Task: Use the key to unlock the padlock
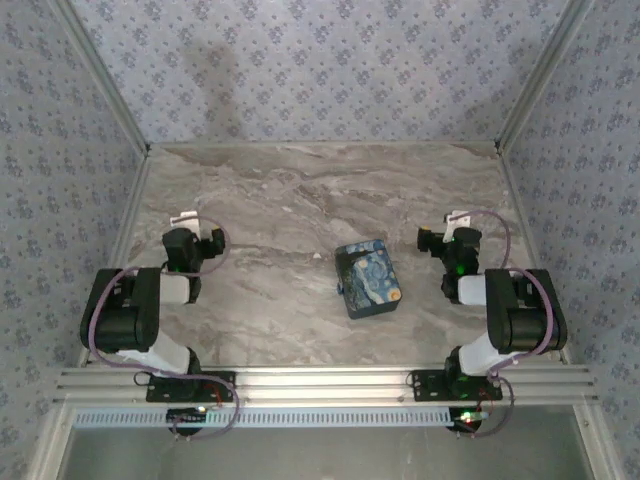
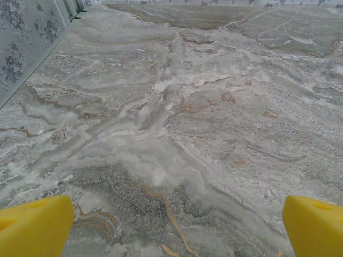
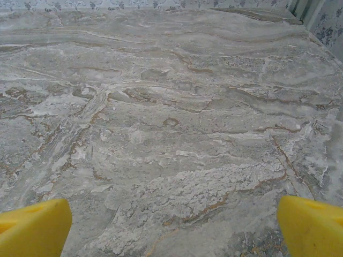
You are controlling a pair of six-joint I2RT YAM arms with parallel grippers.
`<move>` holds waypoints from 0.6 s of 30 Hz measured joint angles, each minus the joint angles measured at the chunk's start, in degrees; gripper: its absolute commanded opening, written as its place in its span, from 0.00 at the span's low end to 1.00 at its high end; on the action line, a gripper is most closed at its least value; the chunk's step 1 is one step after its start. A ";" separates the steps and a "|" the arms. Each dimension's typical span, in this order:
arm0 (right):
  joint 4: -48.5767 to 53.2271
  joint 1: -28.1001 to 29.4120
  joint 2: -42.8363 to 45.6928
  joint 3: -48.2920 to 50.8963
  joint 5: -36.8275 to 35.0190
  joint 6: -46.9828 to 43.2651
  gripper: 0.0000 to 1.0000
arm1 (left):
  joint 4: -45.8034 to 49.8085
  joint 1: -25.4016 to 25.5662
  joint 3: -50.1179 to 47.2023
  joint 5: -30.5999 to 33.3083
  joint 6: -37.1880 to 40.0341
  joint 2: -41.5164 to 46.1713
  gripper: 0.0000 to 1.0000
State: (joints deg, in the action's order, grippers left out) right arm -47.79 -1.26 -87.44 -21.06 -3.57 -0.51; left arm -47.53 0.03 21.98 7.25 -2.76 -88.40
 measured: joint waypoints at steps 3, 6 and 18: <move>0.00 0.00 0.00 0.00 0.00 0.00 1.00 | 0.00 0.02 0.00 0.00 0.00 0.00 1.00; 0.00 0.00 0.00 0.00 0.00 0.00 1.00 | 0.02 0.02 0.00 0.00 0.00 0.00 1.00; 0.00 -0.02 0.00 0.00 0.46 0.00 1.00 | 0.02 0.00 0.00 0.00 0.00 0.00 1.00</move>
State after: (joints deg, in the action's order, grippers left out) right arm -47.79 -1.28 -87.44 -21.06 -3.11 -0.51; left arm -47.51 0.03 21.98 7.25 -2.76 -88.40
